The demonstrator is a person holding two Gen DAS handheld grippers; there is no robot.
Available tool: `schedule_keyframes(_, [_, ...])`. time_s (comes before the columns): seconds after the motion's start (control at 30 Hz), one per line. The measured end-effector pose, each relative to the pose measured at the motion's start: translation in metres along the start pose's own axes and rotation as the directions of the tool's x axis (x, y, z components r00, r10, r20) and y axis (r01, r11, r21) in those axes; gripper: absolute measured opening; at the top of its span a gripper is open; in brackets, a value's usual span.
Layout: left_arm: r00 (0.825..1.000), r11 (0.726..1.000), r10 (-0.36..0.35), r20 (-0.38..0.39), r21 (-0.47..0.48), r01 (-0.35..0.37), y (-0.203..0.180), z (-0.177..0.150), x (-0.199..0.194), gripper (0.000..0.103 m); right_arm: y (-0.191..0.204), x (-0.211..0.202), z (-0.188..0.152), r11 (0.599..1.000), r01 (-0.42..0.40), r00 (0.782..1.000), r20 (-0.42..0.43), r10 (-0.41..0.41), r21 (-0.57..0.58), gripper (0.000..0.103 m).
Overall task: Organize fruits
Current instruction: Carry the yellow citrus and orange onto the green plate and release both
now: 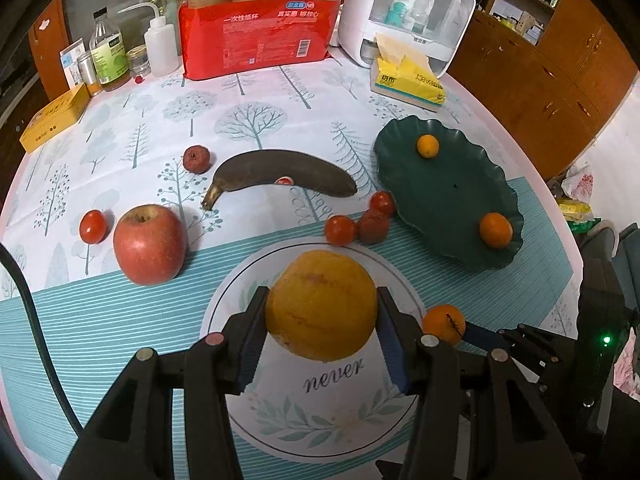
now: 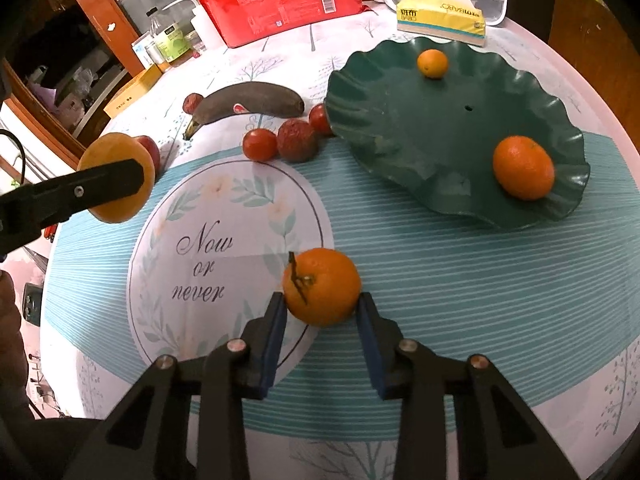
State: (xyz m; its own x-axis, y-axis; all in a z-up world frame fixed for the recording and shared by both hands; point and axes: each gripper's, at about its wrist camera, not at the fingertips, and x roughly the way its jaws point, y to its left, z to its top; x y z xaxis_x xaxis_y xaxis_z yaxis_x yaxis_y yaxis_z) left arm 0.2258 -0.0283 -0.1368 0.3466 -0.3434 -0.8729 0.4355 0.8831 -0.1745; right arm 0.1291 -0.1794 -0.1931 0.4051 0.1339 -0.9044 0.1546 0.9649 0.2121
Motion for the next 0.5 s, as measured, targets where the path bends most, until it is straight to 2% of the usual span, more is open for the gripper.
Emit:
schedule_keyframes(0.33, [0.999, 1.000, -0.021, 0.043, -0.012, 0.022, -0.043, 0.019, -0.002, 0.050, -0.019, -0.034, 0.026, 0.995, -0.058, 0.996, 0.059, 0.063, -0.080, 0.035])
schedule_keyframes(0.5, [0.997, 0.999, -0.034, 0.069, -0.022, 0.036, -0.073, 0.031, 0.001, 0.050, -0.043, -0.054, 0.050, 0.989, -0.076, 0.992, 0.092, 0.087, -0.125, 0.035])
